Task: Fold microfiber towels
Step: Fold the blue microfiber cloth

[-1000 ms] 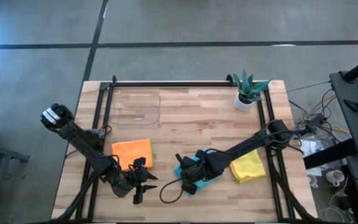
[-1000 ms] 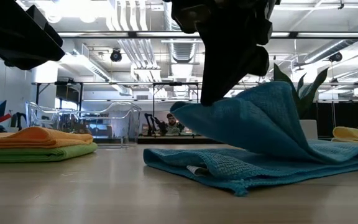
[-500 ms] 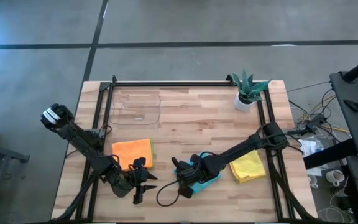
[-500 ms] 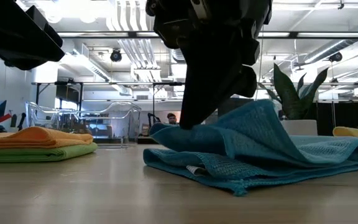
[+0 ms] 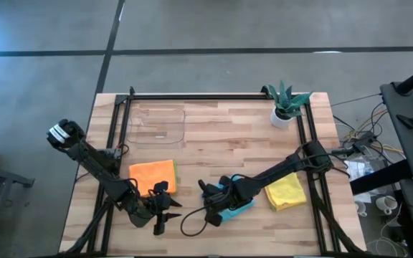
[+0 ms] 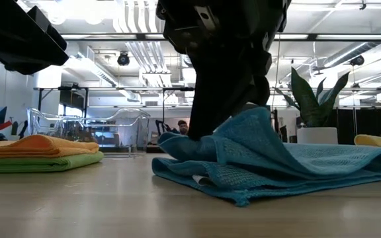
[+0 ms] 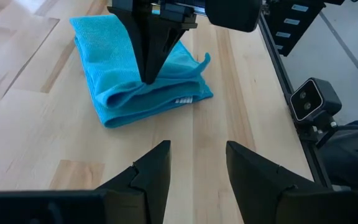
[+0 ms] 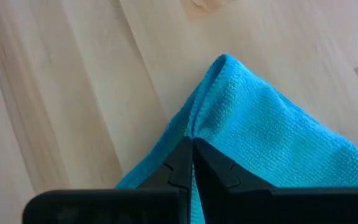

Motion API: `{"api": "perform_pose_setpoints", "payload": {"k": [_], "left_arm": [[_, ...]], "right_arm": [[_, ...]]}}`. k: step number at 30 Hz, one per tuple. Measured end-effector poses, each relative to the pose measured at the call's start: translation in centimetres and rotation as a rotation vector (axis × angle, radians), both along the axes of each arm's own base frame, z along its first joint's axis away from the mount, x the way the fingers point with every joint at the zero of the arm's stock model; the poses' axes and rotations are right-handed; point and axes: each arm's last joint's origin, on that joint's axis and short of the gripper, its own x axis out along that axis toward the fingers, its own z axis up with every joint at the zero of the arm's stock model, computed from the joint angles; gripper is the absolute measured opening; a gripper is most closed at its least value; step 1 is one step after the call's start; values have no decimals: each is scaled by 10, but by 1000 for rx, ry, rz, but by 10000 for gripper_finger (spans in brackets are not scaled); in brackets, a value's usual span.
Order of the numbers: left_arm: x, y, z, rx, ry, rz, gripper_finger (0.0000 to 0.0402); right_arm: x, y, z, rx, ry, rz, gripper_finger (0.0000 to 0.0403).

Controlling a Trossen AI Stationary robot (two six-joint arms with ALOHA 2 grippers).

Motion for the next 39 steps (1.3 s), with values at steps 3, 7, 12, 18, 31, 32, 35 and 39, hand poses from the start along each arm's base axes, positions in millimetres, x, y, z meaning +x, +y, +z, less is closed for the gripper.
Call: {"api": "perform_pose_setpoints", "payload": {"k": [3, 7, 12, 18, 31, 32, 35, 39], "left_arm": [[0, 0, 0, 0, 0, 1, 140], [0, 0, 0, 5, -7, 12, 140], [6, 3, 0, 8, -39, 62, 140], [36, 7, -21, -11, -80, 132, 140], [129, 11, -63, 103, -170, 122, 140], [132, 11, -70, 117, -148, 121, 140], [138, 12, -86, 143, -84, 112, 140], [136, 15, -98, 178, -18, 109, 140]], "right_arm": [[2, 0, -1, 8, -26, -4, 15], [4, 0, -1, 19, -50, -5, 52], [-3, -5, 3, -95, -37, -53, 119], [-43, -14, 27, -343, 65, -144, 149], [-101, -50, 4, -260, -40, -209, 14], [-101, -52, -1, -243, -75, -212, 12], [-101, -60, -21, -207, -130, -218, 9], [-103, -69, -43, -206, -106, -229, 9]]}}
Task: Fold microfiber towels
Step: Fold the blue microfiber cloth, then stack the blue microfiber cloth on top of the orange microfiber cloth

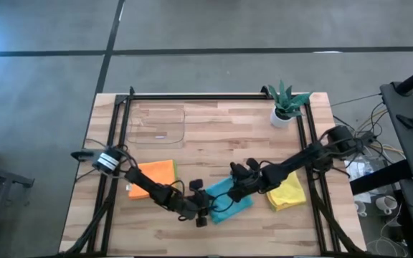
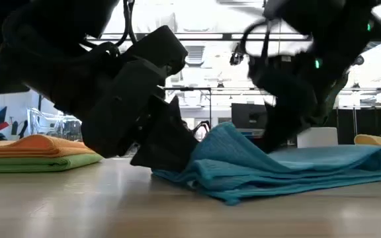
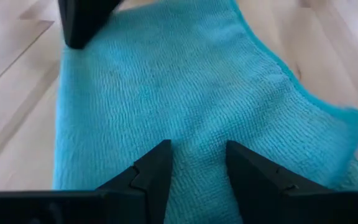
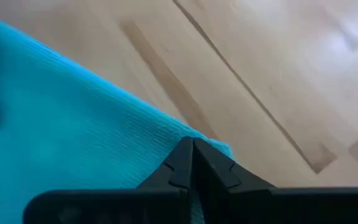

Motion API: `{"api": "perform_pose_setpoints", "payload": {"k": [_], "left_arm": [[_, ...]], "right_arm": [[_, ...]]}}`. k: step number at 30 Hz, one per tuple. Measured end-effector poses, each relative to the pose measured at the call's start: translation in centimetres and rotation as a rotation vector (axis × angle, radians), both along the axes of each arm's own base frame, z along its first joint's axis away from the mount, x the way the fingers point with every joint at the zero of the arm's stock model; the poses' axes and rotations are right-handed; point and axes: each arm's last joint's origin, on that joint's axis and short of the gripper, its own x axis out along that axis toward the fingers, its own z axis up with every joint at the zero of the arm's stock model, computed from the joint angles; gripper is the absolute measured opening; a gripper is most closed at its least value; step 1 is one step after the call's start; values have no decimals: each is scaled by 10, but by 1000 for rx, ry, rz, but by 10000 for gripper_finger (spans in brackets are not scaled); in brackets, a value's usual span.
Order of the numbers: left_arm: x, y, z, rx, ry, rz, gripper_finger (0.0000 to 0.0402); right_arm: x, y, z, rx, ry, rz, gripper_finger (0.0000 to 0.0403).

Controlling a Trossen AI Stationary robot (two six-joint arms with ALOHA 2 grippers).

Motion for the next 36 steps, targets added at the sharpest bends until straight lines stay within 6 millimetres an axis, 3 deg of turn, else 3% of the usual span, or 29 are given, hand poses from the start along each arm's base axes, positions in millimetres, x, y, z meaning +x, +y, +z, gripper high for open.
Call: {"api": "perform_pose_setpoints", "payload": {"k": [7, 15, 18, 22, 26, 31, 36], "left_arm": [[-4, 2, -2, 7, 14, -2, 140], [-4, 4, 4, 10, 10, -5, 140], [-8, -1, 21, 124, 2, -88, 140], [-19, -11, 59, 329, -10, -252, 140], [-26, 6, 83, 213, 166, -362, 141], [-28, 10, 95, 259, 238, -474, 174], [-19, 16, 79, 266, 311, -529, 232]], "right_arm": [[-6, -9, -3, -22, 63, -34, 9], [1, 0, 43, -24, -59, 43, 12], [-1, 3, 53, -63, -94, 54, 19], [-1, 2, 57, -79, -109, 49, 24], [-2, 4, 54, -81, -99, 52, 24], [-2, 5, 53, -60, -112, 28, 34], [-2, 6, 53, -50, -122, 15, 51]]}}
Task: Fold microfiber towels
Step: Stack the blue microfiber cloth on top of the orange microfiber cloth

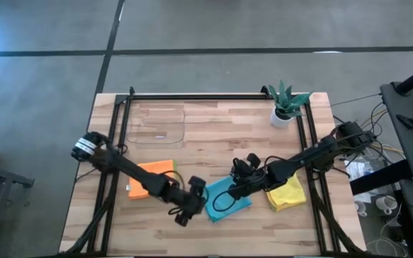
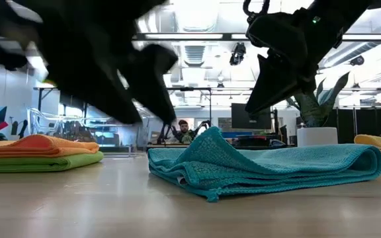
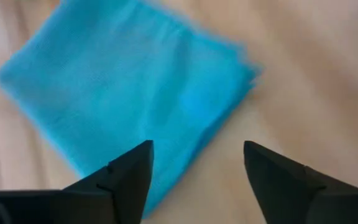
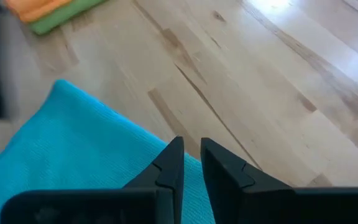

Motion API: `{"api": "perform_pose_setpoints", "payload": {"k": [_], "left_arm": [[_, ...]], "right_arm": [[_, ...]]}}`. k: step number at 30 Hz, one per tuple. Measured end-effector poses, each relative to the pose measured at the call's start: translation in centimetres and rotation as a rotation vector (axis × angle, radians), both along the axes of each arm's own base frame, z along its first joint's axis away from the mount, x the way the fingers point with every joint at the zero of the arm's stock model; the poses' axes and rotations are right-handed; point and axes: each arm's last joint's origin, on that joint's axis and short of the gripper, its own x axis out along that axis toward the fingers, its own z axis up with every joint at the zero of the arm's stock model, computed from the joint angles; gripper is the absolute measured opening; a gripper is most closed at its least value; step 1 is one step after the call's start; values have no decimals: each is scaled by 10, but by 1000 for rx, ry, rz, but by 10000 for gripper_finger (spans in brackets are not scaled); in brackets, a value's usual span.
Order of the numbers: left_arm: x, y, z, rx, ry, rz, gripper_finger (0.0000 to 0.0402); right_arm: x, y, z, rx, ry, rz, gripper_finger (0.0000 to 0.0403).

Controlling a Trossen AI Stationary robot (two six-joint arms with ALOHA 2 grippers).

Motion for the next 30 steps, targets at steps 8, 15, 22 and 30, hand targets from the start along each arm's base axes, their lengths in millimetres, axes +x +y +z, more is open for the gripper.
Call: {"api": "perform_pose_setpoints", "payload": {"k": [8, 15, 22, 30], "left_arm": [[18, 1, -33, 80, 58, -39, 236], [32, 5, -45, 158, -1, 13, 189], [39, 15, -82, 164, 92, -91, 120], [43, 18, -84, 172, 107, -113, 9]], "right_arm": [[1, 2, 1, 16, -25, -5, 72], [3, 1, 3, 1, -27, 12, 77], [9, 3, 13, -10, -52, 37, 78], [18, 7, 35, -25, -63, 65, 74]]}}
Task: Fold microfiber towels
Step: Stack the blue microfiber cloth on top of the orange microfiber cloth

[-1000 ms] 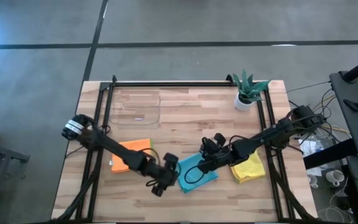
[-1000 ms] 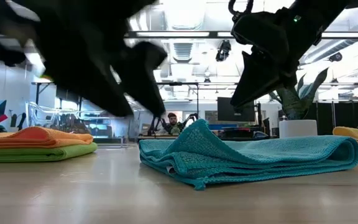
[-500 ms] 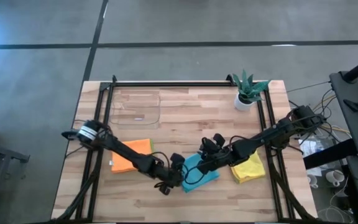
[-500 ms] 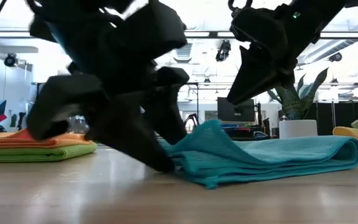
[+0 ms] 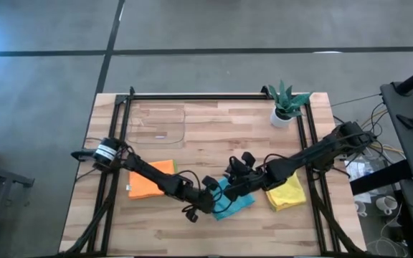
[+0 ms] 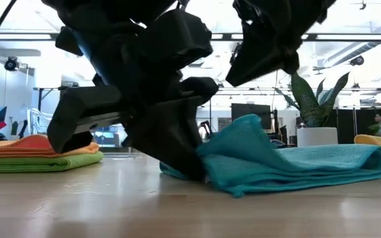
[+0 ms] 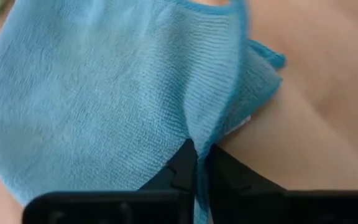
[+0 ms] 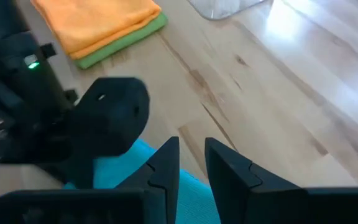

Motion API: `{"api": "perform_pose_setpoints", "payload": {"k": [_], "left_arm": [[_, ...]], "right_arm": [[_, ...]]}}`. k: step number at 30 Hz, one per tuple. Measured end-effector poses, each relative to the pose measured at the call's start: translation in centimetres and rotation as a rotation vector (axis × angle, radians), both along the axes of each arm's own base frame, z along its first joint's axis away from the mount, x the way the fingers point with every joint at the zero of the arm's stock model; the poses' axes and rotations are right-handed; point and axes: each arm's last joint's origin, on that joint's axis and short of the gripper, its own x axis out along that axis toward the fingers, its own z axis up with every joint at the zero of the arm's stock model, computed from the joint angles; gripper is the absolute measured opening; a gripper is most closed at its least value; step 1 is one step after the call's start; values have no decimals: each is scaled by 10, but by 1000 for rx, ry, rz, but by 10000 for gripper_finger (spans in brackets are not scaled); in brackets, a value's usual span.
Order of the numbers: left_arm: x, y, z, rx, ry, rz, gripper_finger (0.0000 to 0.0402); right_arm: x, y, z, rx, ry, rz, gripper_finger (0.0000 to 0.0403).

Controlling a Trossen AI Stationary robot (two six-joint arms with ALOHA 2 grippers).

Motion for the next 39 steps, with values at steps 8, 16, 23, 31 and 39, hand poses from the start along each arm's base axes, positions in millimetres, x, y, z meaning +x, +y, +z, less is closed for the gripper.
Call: {"api": "perform_pose_setpoints", "payload": {"k": [8, 16, 23, 31, 39], "left_arm": [[-25, 25, 67, 71, 54, -34, 1], [-65, 56, 123, 150, 183, -85, 1], [-95, 73, 153, 178, 248, -126, 0], [-129, 82, 177, 176, 305, -200, 0], [-159, 88, 198, 179, 258, -238, 0]], "right_arm": [[3, 0, 22, -61, 44, -2, 77], [1, 0, 20, -68, 48, -19, 74], [0, -1, 17, -54, 48, -38, 71], [0, -1, 15, -45, 47, -49, 73], [-1, -1, 15, -8, 30, -89, 70]]}}
